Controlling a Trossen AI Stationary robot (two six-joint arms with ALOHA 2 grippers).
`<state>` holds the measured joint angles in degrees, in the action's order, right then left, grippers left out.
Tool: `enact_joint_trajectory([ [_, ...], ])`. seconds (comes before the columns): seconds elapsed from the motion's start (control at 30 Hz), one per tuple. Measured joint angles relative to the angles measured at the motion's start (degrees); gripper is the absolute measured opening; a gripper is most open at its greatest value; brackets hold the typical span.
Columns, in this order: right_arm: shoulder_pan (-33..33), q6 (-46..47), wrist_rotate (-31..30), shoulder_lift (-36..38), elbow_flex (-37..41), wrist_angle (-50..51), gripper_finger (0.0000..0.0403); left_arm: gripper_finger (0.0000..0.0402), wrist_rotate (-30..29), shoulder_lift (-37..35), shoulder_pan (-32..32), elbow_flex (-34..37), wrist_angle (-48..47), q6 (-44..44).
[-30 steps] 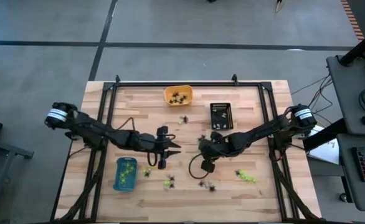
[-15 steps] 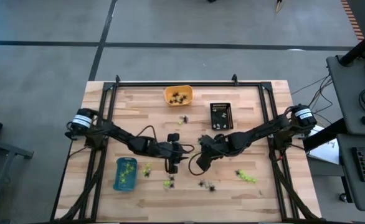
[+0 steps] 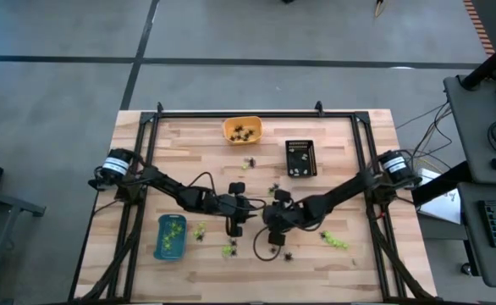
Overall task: Sort Halloween decoration
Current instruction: Put the green spider toy into the blue bin
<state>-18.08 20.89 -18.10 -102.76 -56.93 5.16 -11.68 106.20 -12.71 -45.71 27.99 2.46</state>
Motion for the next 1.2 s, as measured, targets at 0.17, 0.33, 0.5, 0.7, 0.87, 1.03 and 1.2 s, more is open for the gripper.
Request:
enact_joint_trajectory([
  [0.17, 0.45, -2.14, -2.69, -1.40, 0.00, -0.84, 0.0166, 0.0081, 0.00, -0.05, 0.00, 0.00, -0.07, 0.00],
  [0.33, 1.20, -4.63, -3.12, -2.45, -0.07, -1.45, 0.0151, 0.0081, -0.02, -0.05, 0.00, 0.03, -0.09, 0.00],
  [0.5, 1.99, -5.73, -2.66, -3.68, -0.17, -1.94, 0.0112, 0.0081, -0.02, -0.26, 0.00, 0.09, -0.13, 0.00],
  [0.7, 2.16, -6.98, -2.61, -3.78, -0.17, -2.05, 0.0046, 0.0081, -0.01, -2.82, 0.00, 0.13, -1.18, -0.35],
  [0.87, 2.23, -7.02, -3.01, -3.74, -0.11, -2.05, 0.0012, 0.0081, -0.72, -6.58, 0.00, 0.98, -3.54, -2.00],
  [1.03, 2.33, -7.02, -2.72, -3.16, -0.01, -2.85, 0.0009, 0.0081, -6.10, -11.48, 0.00, 1.90, -9.47, -2.34],
  [1.2, 2.63, -5.64, -1.03, -0.62, 0.22, -2.07, 0.0008, 0.0081, -7.39, -18.06, -0.04, 3.13, -13.95, -2.43],
])
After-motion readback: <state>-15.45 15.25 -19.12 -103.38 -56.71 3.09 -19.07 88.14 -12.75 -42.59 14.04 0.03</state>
